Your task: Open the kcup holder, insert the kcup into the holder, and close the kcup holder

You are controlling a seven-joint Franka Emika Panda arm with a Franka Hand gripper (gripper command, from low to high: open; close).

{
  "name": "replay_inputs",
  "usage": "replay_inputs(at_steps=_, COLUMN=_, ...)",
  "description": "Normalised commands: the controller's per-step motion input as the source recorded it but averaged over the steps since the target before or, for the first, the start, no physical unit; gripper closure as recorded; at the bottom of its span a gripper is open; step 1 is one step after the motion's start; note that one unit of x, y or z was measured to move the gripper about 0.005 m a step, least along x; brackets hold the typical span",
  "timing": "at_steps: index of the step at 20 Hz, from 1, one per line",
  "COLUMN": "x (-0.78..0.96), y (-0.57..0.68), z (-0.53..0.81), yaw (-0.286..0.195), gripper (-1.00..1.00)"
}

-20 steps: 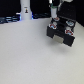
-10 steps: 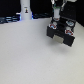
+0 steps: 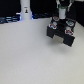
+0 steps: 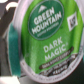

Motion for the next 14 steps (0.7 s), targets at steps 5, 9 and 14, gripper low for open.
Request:
replay_inputs(at_steps=5, x=0.04, y=0.02, z=-0.06, yaw=0.000, gripper=1.00)
replay_inputs(at_steps=9, x=0.07, y=0.00, z=-0.14, yaw=-0.004, gripper=1.00)
replay_inputs(at_steps=14, x=0.20, y=0.34, z=0.17, yaw=0.000, gripper=1.00)
